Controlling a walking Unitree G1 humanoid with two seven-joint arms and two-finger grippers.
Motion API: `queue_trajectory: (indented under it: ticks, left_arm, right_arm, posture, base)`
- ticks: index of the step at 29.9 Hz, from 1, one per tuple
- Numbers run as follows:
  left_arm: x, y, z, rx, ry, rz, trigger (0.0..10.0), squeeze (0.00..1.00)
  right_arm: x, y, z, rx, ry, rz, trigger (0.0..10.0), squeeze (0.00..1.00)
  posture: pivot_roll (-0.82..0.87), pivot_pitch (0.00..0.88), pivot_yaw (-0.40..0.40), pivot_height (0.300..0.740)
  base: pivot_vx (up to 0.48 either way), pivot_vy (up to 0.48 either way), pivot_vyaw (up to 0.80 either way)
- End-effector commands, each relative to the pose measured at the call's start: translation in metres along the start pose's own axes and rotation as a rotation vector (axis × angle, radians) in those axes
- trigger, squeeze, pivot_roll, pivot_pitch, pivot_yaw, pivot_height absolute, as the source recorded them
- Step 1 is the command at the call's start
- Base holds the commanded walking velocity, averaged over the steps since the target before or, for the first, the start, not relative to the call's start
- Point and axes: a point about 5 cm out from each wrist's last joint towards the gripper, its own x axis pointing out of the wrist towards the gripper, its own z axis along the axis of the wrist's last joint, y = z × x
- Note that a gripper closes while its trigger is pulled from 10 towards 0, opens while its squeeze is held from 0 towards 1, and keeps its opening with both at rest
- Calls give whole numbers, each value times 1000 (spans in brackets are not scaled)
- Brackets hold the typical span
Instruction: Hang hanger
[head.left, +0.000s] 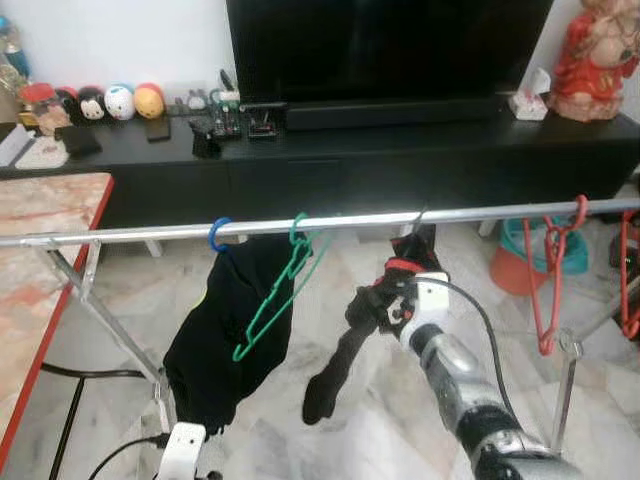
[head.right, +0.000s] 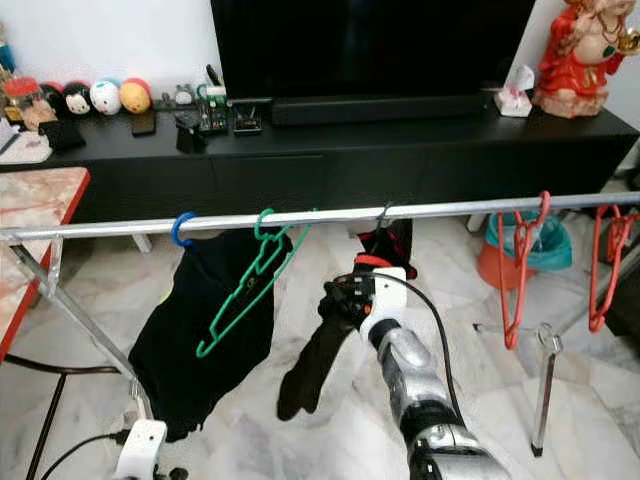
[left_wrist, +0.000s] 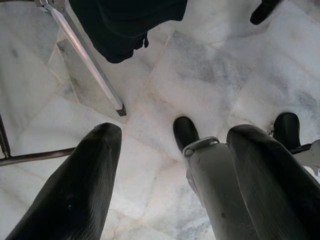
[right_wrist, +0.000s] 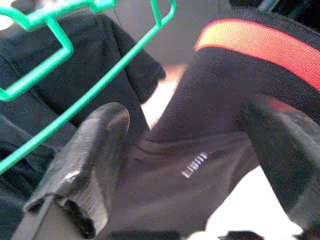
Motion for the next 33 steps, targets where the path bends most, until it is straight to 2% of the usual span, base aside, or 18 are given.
queue_trajectory:
  ticks: [1, 9, 15, 21, 29, 33]
  left_arm:
    - [0, -2, 0, 24, 6, -7, 10000, 0]
    - [0, -2, -4, 24, 12, -9, 10000, 0]
    - [-1, -2, -6, 27, 17, -10, 10000, 0]
    - [-1, -2, -7, 29, 21, -10, 10000, 0]
    - [-1, -1, -7, 33, 24, -11, 10000, 0]
    - [-1, -1, -6, 35, 23, -12, 10000, 0]
  right_arm:
    - [2, 0, -5, -23, 72, -34, 10000, 0]
    - [1, -3, -14, -29, 139, -112, 10000, 0]
    - [3, -1, -6, 43, 55, -74, 10000, 0]
    - [3, -1, -1, 35, 28, -51, 10000, 0]
    - [0, -1, 8, 87, -71, 22, 10000, 0]
    - [1, 1, 7, 79, -61, 37, 10000, 0]
  posture:
    - [-111, 0, -4, 740]
    - [-111, 0, -8, 740]
    - [-113, 0, -9, 740]
    - [-113, 0, -9, 740]
    - [-115, 0, -5, 740]
    - [-117, 0, -5, 740]
  base:
    - [0, 0, 0]
    - [0, 0, 0]
    - [0, 0, 0]
    - [0, 0, 0]
    - [0, 0, 0]
    - [0, 0, 0]
